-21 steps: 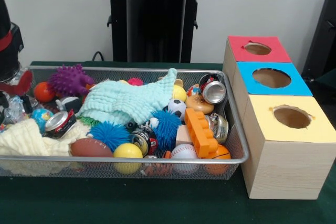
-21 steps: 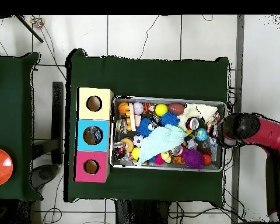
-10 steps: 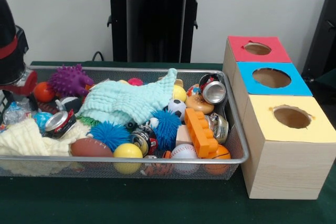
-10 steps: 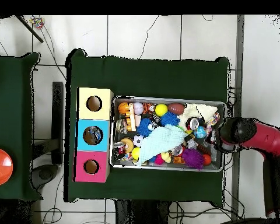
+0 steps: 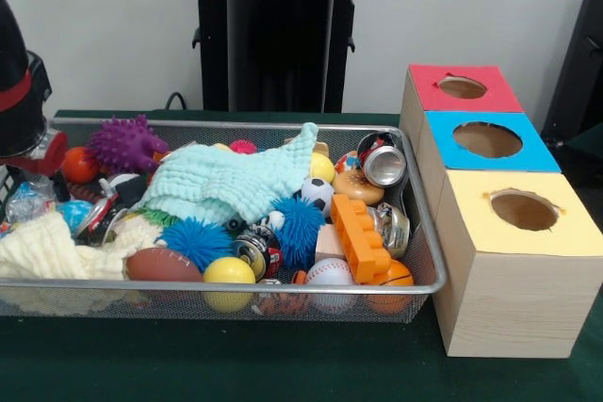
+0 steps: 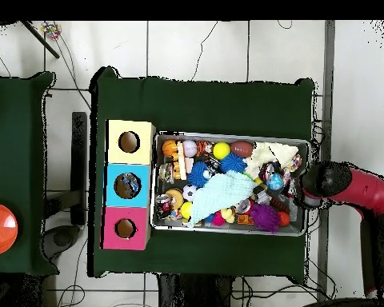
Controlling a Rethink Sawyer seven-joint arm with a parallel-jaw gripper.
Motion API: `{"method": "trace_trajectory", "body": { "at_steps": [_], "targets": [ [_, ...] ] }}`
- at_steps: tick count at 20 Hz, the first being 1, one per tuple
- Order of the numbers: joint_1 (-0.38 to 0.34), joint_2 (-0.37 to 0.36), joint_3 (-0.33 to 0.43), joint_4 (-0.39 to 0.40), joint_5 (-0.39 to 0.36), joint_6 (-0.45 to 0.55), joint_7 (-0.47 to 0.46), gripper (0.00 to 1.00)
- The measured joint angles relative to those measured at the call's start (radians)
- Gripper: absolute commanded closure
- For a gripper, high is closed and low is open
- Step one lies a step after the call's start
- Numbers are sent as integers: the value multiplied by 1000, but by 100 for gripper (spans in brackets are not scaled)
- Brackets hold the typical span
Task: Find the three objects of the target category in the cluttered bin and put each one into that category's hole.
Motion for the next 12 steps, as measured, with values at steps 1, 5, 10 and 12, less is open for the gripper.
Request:
{"method": "trace_trajectory", "body": {
  "at_steps": [1, 5, 10, 12],
  "targets": [
    [-2, 0, 2, 0, 0, 0, 0, 0],
    [-12, 0, 14, 1, 0, 2, 0, 0],
    [-29, -1, 32, 7, 3, 2, 0, 0],
    [-44, -2, 46, 13, 7, 2, 0, 0]
  ]
}}
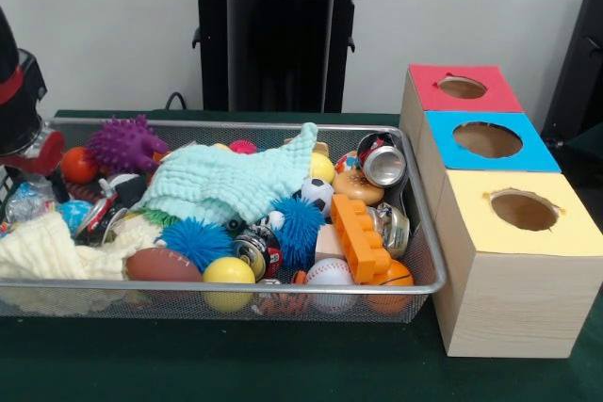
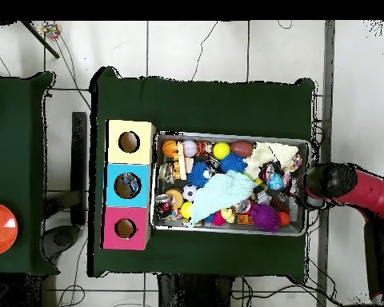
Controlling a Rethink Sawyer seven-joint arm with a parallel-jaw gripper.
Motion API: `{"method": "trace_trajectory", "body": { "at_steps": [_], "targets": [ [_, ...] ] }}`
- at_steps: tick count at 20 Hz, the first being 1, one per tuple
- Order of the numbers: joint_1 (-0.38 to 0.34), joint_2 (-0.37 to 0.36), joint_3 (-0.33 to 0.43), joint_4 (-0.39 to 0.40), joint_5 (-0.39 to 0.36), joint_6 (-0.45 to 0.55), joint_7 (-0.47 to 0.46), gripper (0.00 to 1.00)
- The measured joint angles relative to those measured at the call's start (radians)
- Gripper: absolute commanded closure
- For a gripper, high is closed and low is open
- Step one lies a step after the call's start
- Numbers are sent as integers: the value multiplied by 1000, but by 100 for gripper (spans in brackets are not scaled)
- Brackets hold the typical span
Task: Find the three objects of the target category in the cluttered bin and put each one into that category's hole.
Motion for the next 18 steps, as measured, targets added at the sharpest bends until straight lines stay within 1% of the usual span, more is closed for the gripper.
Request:
{"method": "trace_trajectory", "body": {
  "at_steps": [7, 8, 18],
  "targets": [
    [-32, -2, 33, 12, 4, -1, 0, 0],
    [-42, -3, 38, 10, 2, -11, 0, 100],
    [-93, -4, 76, 30, 24, -40, 0, 100]
  ]
}}
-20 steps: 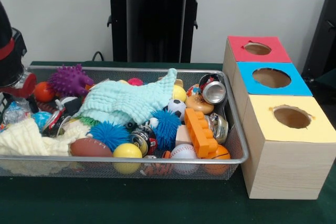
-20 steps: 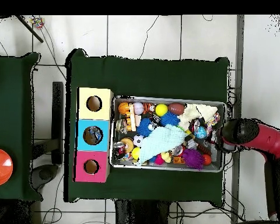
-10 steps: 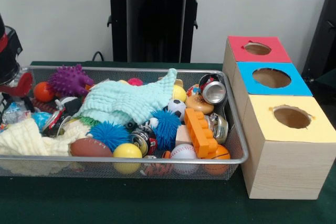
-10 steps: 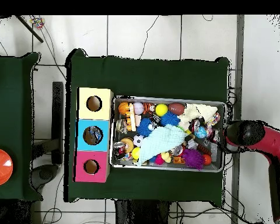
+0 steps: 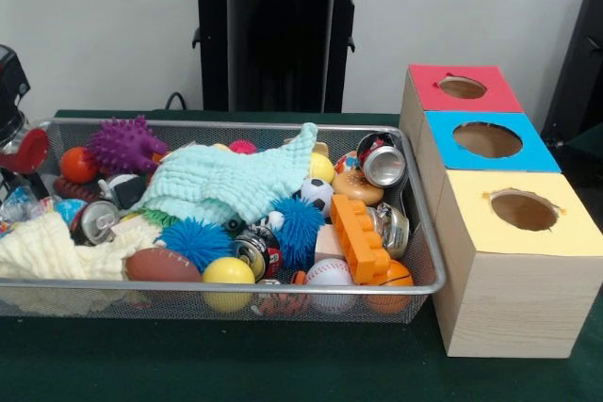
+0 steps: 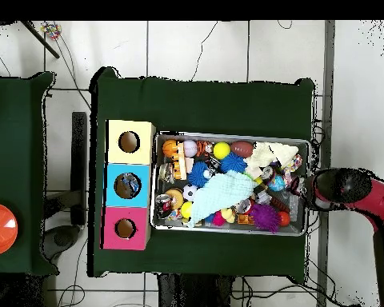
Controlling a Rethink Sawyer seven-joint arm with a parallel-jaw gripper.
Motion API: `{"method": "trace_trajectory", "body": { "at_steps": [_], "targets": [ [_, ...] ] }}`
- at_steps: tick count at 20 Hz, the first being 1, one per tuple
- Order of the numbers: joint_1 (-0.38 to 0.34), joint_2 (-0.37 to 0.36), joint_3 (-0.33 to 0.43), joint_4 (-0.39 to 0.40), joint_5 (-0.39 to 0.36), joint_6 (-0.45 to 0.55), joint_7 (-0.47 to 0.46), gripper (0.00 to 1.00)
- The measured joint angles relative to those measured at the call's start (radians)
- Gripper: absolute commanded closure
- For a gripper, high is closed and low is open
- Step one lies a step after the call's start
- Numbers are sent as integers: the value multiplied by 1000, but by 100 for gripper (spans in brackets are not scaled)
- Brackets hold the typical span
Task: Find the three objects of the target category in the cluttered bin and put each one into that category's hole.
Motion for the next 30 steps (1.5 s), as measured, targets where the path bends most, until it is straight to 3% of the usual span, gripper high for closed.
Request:
{"method": "trace_trajectory", "body": {
  "at_steps": [12, 18, 23, 30],
  "targets": [
    [-34, -26, 16, 79, -1, -108, 0, 100],
    [18, -59, -35, 112, -8, -176, 0, 100],
    [103, -118, -100, 177, -14, -263, 0, 100],
    [175, -195, -160, 245, -10, -280, 0, 100]
  ]
}}
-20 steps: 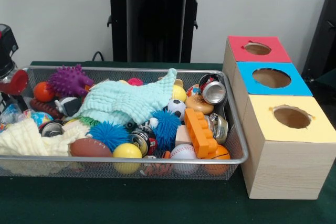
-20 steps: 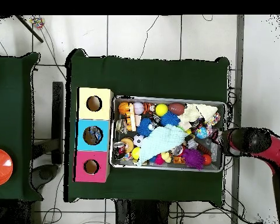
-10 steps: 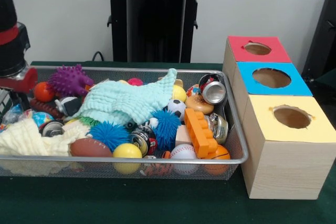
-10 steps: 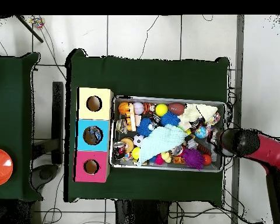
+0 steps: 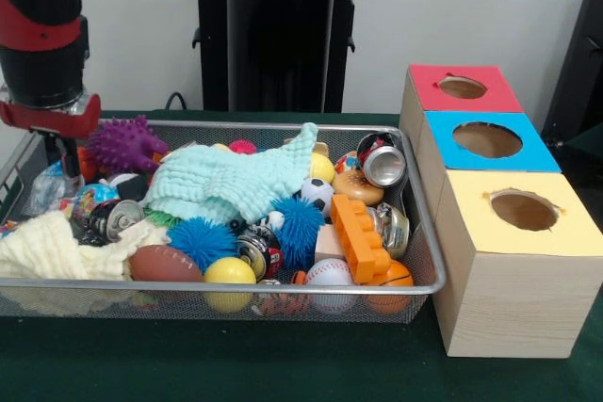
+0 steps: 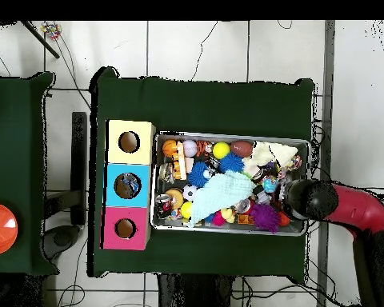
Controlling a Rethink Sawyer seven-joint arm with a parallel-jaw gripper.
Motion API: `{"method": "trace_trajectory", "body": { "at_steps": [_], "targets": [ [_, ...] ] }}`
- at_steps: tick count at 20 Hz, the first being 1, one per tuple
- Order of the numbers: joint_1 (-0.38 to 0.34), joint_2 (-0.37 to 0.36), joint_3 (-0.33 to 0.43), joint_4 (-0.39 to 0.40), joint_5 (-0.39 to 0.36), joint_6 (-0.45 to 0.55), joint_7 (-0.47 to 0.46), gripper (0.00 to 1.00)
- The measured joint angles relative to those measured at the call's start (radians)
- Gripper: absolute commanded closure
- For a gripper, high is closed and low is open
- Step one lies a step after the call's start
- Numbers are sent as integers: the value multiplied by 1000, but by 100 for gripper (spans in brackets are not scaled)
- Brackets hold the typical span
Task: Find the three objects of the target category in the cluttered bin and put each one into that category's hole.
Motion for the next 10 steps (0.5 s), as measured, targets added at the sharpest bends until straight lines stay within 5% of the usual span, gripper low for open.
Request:
{"method": "trace_trajectory", "body": {
  "at_steps": [10],
  "targets": [
    [76, -103, -64, 57, 39, 0, 0, 100]
  ]
}}
